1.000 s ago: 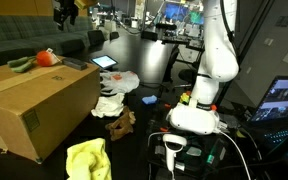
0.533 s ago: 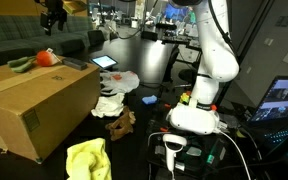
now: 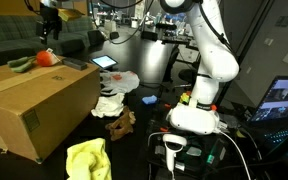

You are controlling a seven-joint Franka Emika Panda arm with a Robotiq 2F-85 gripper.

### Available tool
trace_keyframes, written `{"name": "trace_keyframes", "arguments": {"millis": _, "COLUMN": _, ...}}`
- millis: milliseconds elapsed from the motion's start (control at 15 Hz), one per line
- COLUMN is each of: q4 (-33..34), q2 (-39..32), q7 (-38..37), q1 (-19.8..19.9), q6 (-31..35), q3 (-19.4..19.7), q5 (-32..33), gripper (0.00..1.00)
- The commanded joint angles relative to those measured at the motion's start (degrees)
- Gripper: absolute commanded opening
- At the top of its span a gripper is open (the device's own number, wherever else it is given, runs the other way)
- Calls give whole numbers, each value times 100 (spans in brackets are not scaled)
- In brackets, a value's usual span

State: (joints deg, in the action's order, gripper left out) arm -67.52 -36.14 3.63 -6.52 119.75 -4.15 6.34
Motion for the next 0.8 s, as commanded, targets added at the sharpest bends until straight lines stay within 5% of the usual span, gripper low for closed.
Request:
{"name": "trace_keyframes", "arguments": {"millis": 0, "q4": 595, "q2": -371, "q7": 347, "q1": 1, "q6": -376, "q3": -156, "q5": -279, "gripper": 100}}
{"name": "trace_keyframes", "arguments": {"millis": 733, "q4": 1047, "q2": -892, "q7": 343, "q1": -279, "q6": -723, "q3": -163, "q5": -189, "gripper": 100}}
